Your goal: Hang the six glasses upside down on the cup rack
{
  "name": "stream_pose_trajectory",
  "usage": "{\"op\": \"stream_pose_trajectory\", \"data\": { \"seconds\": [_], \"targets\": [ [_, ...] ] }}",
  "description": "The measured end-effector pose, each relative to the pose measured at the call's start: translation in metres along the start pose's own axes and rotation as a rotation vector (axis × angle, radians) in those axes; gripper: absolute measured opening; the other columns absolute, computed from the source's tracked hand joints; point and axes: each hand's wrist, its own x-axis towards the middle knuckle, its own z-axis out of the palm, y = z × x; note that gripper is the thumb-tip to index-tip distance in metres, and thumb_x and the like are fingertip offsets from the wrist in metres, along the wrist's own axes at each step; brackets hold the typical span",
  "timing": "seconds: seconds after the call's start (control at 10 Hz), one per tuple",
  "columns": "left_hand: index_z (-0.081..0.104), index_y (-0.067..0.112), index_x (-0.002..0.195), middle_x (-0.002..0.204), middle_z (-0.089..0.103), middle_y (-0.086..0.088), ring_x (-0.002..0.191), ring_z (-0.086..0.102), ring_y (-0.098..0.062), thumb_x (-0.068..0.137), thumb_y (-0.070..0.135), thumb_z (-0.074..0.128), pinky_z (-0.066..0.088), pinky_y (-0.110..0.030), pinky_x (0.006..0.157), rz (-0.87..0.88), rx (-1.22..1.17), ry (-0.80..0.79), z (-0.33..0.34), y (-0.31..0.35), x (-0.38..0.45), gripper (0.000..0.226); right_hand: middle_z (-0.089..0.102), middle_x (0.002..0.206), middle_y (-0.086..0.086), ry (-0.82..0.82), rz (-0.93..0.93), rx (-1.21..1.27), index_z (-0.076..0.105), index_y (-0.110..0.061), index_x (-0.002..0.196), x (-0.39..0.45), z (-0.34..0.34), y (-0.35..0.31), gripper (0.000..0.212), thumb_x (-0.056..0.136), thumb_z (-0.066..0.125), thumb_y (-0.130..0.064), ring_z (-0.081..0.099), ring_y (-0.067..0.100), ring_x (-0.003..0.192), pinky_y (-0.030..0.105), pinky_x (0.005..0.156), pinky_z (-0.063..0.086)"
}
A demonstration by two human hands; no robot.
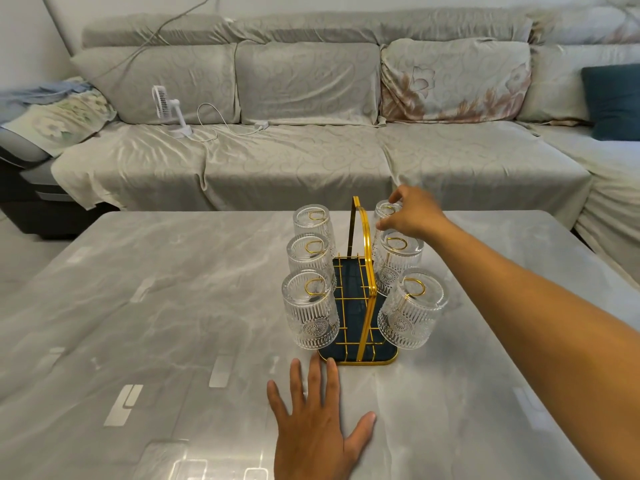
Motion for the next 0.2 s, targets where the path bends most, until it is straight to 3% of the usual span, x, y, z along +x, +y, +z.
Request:
{"op": "stream_pose_trajectory", "data": {
  "seconds": [0.1, 0.2],
  "targets": [
    [0.065, 0.016, 0.124, 0.132, 0.062, -0.012, 0.117, 0.058, -0.043, 0.077, 0.083, 0.024, 0.001, -0.054, 0.106, -0.003, 0.01, -0.01, 0.006, -0.002, 0.0, 0.092, 0.06, 0.117, 0.008, 0.013, -0.006, 0.047, 0.055, -0.015, 0.111, -0.007, -0.007, -0.001, 0.054, 0.067, 0.081, -0.034, 0.055, 0.023, 0.096, 0.036, 0.077, 0.047],
    [0.051, 0.021, 0.138, 0.147, 0.047, -0.009, 0.132, 0.043, -0.043, 0.075, 0.087, 0.021, 0.01, -0.068, 0.11, -0.02, 0.006, 0.037, 0.012, -0.003, 0.004, 0.096, 0.058, 0.123, 0.006, 0.113, -0.023, 0.196, 0.055, -0.016, 0.115, -0.026, -0.023, 0.001, 0.049, 0.075, 0.073, -0.037, 0.053, 0.019, 0.1, 0.033, 0.079, 0.043]
  ]
}}
